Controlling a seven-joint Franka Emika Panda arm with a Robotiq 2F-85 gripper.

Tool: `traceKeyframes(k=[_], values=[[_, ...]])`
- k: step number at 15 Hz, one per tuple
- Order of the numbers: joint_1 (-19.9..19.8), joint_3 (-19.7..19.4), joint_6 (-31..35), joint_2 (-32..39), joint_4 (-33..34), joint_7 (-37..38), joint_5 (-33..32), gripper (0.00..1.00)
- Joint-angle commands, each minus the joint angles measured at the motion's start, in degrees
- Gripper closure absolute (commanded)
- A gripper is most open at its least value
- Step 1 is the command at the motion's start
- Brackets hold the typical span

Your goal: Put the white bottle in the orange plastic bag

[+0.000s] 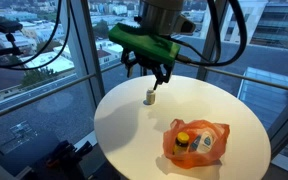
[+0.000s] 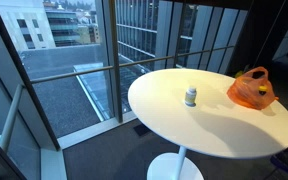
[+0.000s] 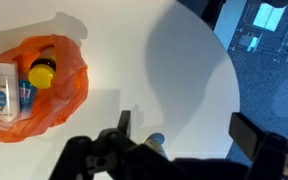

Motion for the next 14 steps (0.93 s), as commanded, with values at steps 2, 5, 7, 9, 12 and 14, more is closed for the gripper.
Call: traceKeyframes(k=[2,5,7,9,12,14], values=[[-3.29,3.01,-0.21,0.40,0.14,-0.68,0.81,0.00],[-3.29,3.01,-0.21,0.40,0.15,-0.68,0.81,0.00],[-3.83,4.48,1.15,0.45,0.11,0.60,1.41,0.00],[-4.31,6.18,2.25,0.86,0.46,2.03,1.76,0.00],[-4.17,8.68,4.91,1.56,0.80,5.12,2.37,0.00],[-3.91,10.19,7.42,2.36,0.95,7.68,2.57,0.00]])
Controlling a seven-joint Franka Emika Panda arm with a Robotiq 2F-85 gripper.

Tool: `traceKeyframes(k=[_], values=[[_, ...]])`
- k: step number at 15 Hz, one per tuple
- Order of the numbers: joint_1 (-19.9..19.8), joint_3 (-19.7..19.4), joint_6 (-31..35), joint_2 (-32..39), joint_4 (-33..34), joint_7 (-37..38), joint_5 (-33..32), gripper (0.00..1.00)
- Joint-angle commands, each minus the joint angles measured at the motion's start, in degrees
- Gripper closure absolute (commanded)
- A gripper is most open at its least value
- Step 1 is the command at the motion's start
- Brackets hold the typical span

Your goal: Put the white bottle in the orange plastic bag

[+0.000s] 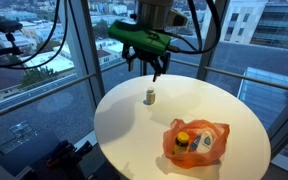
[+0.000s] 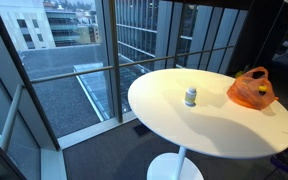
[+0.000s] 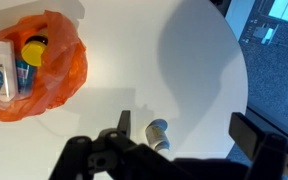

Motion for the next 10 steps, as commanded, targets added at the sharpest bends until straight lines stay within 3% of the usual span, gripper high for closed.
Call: traceKeyframes(k=[1,10], values=[[-0.45,3.16,3.87,2.17,1.25,4.96,1.07,0.00],[0.36,9.79,15.82,12.14,3.74,17.58,-1.41,0.00]])
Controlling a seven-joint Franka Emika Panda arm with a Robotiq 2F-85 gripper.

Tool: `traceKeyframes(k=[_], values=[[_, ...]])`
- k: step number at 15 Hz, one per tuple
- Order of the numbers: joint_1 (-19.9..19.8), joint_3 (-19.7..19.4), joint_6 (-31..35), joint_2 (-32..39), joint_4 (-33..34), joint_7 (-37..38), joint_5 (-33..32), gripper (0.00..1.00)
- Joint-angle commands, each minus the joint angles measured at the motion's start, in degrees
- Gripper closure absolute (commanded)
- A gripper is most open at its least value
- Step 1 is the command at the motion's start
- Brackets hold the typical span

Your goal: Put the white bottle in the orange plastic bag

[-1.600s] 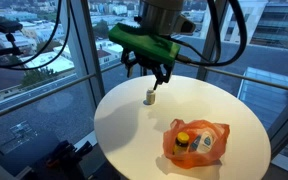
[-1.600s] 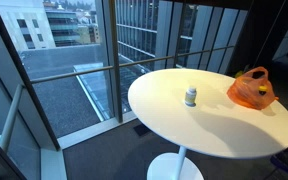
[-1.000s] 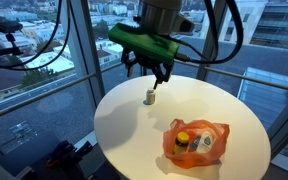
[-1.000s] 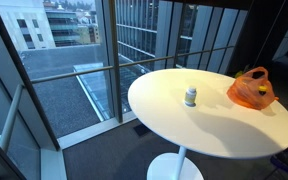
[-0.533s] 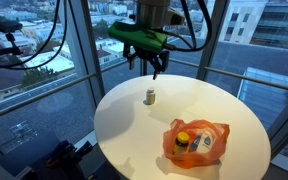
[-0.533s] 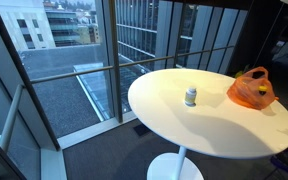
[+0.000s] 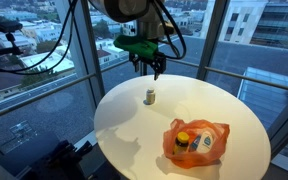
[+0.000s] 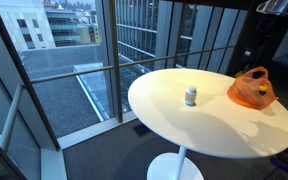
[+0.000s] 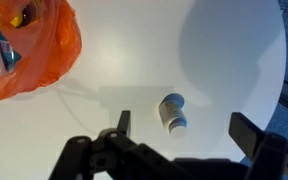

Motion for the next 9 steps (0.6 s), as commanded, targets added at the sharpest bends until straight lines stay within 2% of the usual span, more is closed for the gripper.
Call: traceKeyframes(k=[1,9], values=[[0.08,2.28,2.26,5.16,3.62,5.07,-1.73,0.00],[0.58,5.51,3.71,15.88,10.58,11.43,-7.98,0.00]])
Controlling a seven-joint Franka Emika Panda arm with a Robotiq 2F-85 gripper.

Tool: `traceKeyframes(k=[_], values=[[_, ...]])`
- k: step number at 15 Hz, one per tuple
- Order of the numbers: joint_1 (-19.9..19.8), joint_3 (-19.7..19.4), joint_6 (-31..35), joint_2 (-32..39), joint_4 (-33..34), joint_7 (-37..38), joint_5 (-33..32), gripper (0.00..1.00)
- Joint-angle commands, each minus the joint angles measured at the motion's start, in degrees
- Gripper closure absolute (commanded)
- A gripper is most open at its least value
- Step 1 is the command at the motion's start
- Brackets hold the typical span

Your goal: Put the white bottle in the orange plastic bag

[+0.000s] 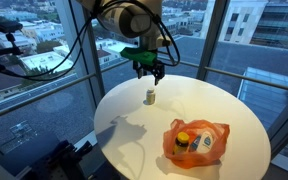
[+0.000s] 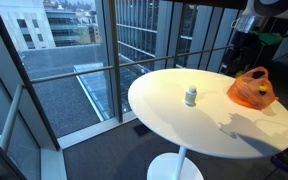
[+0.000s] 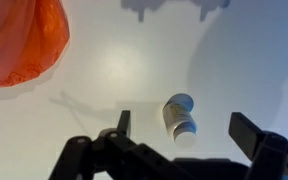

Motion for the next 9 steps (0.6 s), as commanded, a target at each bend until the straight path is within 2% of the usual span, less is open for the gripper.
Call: traceKeyframes(k=[1,5,6,9], values=[[0.31,0.93,0.48,4.95,4.72,3.28,-4.22,0.00],[0.52,1.27,0.45,6.83,6.33,4.18,-7.40,0.00],[-0.06,1.65,0.74,5.93,4.43,2.58,-5.82,0.00],[-0.05,1.71,0.74,6.27,4.40,2.58,-5.91,0.00]])
